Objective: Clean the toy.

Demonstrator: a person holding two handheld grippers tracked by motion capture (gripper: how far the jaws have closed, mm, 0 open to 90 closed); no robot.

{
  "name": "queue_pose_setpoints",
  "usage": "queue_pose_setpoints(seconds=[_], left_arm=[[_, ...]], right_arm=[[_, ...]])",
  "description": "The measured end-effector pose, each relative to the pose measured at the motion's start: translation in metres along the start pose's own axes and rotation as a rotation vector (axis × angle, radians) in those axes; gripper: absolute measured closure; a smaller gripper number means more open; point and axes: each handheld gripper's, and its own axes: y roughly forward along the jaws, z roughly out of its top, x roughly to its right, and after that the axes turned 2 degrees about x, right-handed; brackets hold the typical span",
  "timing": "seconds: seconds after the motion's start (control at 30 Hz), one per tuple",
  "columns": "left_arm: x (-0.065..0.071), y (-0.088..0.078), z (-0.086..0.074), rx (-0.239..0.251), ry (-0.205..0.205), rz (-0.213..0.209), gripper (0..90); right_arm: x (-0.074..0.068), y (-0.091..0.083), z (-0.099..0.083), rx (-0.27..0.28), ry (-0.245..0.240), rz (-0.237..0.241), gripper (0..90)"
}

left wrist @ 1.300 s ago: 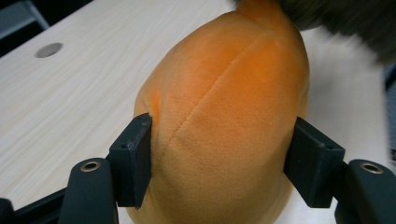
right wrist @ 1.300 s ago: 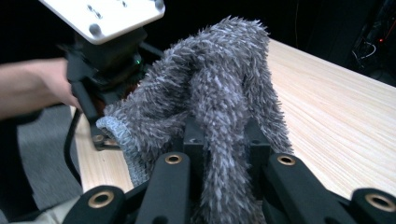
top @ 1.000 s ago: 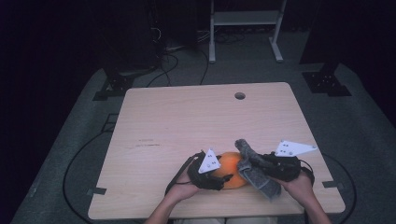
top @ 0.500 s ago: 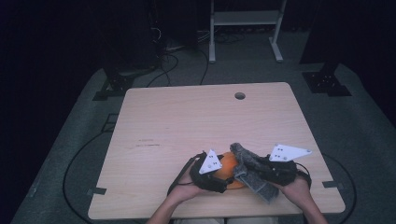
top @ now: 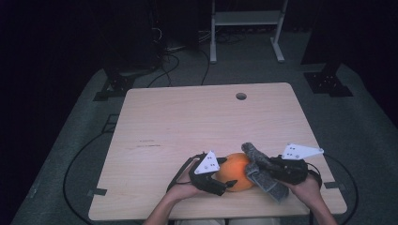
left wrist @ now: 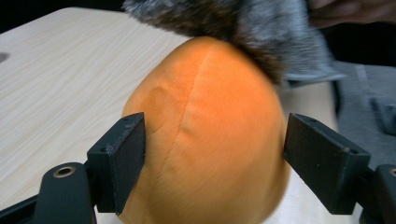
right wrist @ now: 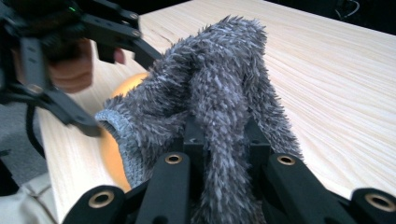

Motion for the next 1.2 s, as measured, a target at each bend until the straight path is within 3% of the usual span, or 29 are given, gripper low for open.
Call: queue_pose_setpoints(seconds=[0.1, 0.17, 0.23, 0.3, 0.37, 0.43, 0.53, 0.57, 0.67, 0.7, 0.77, 0.9, 0.97, 1.07, 1.13, 1.2], left_arm=[[-0.005, 0.005, -0.003, -0.039, -0.050, 0.052, 13.0], [-0.006, 0.009, -0.006, -0.046, -0.064, 0.046, 11.4], [-0.003, 0.010, -0.007, -0.041, -0.037, 0.035, 19.0], [0.004, 0.011, -0.005, -0.045, 0.000, 0.053, 25.9], [0.007, 0.011, -0.004, -0.060, 0.029, 0.050, 27.8], [0.006, 0.009, -0.004, -0.059, 0.029, 0.035, 28.5], [0.006, 0.009, -0.006, -0.048, 0.023, 0.026, 29.1], [0.006, 0.009, -0.006, -0.048, 0.028, 0.024, 29.1], [0.005, 0.007, -0.006, -0.038, 0.048, 0.005, 27.8], [0.004, 0.006, -0.006, -0.028, 0.043, -0.004, 24.7], [-0.002, 0.005, -0.005, -0.021, -0.017, -0.004, 17.0], [-0.007, 0.014, -0.012, -0.056, -0.099, -0.017, 7.7], [-0.008, 0.015, -0.014, -0.031, -0.098, -0.028, 13.5], [-0.005, 0.012, -0.009, -0.003, -0.074, 0.006, 28.6], [-0.002, 0.006, -0.002, 0.017, -0.064, 0.010, 32.3], [0.003, 0.000, 0.007, 0.030, -0.025, 0.034, 33.4]], right_arm=[[0.004, -0.001, -0.002, 0.000, 0.020, -0.004, 76.0], [0.001, -0.003, 0.002, -0.003, 0.010, -0.008, 76.1], [-0.006, -0.005, 0.010, 0.009, -0.017, -0.004, 76.1], [-0.018, -0.002, 0.020, 0.022, -0.057, 0.026, 76.1], [-0.026, 0.004, 0.024, 0.000, -0.090, 0.044, 76.1], [-0.028, 0.008, 0.022, -0.026, -0.108, 0.034, 76.1], [-0.016, 0.005, 0.013, -0.020, -0.072, 0.026, 76.1], [-0.011, 0.002, 0.009, -0.024, -0.040, 0.020, 76.1], [-0.005, -0.003, 0.002, -0.026, -0.015, 0.017, 76.1], [-0.004, -0.004, 0.001, -0.028, -0.015, 0.018, 76.1], [-0.005, -0.005, 0.000, -0.032, -0.017, 0.025, 76.1], [-0.003, -0.005, -0.001, -0.024, -0.013, 0.045, 76.1], [-0.001, -0.006, -0.002, -0.025, -0.010, 0.040, 76.0], [0.001, -0.008, -0.002, -0.017, 0.009, 0.030, 76.1], [-0.001, -0.011, 0.004, 0.001, 0.006, 0.018, 76.2], [-0.011, -0.012, 0.015, 0.031, -0.018, 0.028, 76.3]])
